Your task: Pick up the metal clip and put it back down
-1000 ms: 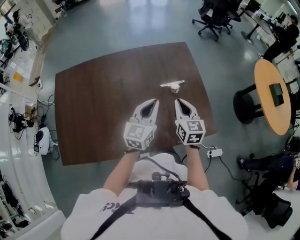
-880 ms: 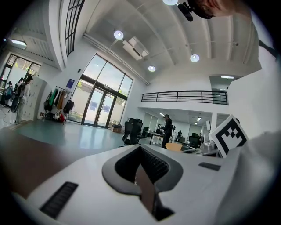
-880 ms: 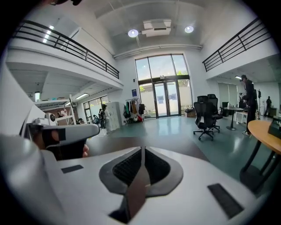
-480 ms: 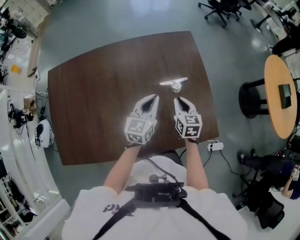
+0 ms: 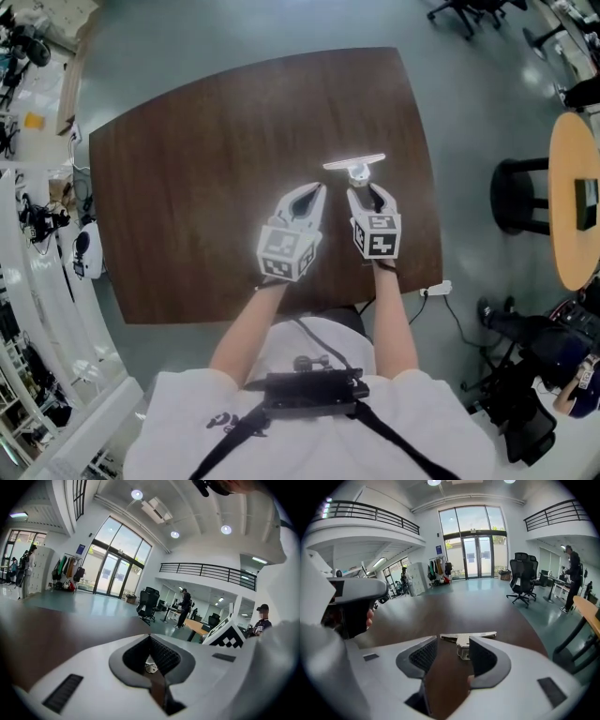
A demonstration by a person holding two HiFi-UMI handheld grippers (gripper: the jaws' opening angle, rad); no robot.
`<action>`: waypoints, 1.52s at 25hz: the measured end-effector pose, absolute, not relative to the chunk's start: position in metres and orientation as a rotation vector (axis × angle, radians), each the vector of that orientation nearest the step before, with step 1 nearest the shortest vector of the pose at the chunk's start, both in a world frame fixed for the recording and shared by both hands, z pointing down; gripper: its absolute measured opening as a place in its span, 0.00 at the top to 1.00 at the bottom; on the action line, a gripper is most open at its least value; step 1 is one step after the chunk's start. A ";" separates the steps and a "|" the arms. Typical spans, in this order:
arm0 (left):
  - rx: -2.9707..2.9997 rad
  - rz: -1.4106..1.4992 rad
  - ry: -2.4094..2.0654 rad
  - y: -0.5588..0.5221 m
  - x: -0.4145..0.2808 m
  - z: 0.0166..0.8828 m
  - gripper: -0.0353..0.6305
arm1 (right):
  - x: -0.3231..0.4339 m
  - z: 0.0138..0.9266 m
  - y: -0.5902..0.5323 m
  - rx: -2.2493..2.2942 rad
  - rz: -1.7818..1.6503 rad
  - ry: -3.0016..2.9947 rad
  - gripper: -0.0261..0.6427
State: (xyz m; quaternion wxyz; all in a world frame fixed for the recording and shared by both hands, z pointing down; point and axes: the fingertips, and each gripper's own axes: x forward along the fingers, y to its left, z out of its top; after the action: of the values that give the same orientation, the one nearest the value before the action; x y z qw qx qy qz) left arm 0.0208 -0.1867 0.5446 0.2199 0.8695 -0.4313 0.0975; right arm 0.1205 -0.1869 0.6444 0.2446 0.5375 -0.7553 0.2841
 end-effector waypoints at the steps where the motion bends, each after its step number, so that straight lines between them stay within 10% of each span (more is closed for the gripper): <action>1: 2.400 0.280 -1.192 -0.189 0.021 0.549 0.93 | 0.122 0.650 -0.193 1.470 0.782 -2.053 0.66; 7: 2.357 0.326 -1.204 -0.204 0.019 0.574 0.93 | 0.126 0.687 -0.218 1.464 0.846 -1.986 0.46; 38: 2.305 0.316 -1.293 -0.196 -0.007 0.579 0.93 | 0.136 0.721 -0.227 1.545 0.839 -1.849 0.51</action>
State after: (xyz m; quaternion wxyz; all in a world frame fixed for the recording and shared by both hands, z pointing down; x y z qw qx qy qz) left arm -0.0067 -0.1962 0.5787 0.2378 0.8411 -0.4719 0.1154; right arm 0.1361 -0.2271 0.7208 0.2908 0.5792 -0.6935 0.3148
